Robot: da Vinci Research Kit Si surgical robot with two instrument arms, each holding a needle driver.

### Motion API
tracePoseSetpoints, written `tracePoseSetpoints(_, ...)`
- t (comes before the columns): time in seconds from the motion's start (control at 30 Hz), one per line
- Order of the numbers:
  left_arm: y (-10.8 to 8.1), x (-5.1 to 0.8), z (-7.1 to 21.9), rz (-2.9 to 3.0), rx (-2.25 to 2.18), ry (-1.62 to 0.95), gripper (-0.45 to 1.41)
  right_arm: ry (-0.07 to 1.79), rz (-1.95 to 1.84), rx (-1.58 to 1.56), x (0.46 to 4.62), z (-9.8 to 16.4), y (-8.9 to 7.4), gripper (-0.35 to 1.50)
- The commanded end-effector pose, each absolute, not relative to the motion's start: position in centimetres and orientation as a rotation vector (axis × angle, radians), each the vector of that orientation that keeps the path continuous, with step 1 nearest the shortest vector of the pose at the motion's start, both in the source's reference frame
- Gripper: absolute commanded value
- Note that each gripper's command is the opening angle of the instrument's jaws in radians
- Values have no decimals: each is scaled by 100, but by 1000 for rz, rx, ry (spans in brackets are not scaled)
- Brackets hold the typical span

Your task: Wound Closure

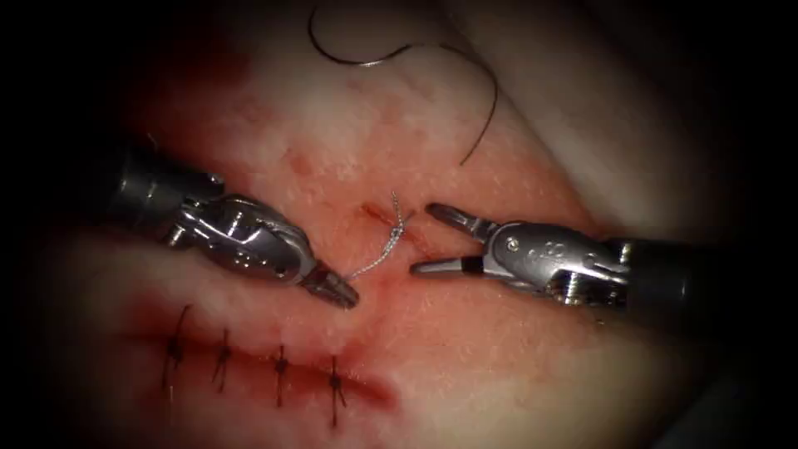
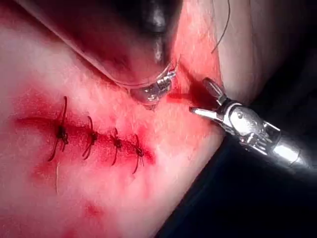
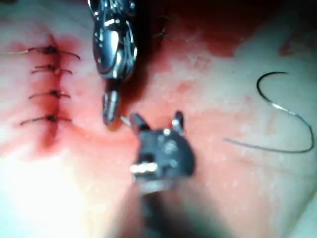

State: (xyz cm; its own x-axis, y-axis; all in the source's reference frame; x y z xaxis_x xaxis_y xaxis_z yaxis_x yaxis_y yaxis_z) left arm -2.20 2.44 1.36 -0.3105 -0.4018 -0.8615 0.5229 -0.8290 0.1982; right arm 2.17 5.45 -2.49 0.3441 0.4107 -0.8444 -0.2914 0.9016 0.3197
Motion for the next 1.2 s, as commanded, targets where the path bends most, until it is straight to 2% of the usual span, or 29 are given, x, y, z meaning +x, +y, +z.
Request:
tracePoseSetpoints(0.03,243,-225,137,-2164,1375,156,-35,1131,418,107,229,-246,540,138)
tracePoseSetpoints(0.33,254,-227,122,-2177,1390,125,-35,1110,321,3,244,-243,541,137)
tracePoseSetpoints(0.73,258,-233,107,-2191,1396,124,-35,1083,253,-41,286,-217,529,135)
tracePoseSetpoints(0.93,255,-237,101,-2197,1396,122,-35,1076,219,-80,306,-216,532,128)
tracePoseSetpoints(1.2,255,-237,100,-2199,1395,121,-35,1082,217,-89,311,-213,535,128)
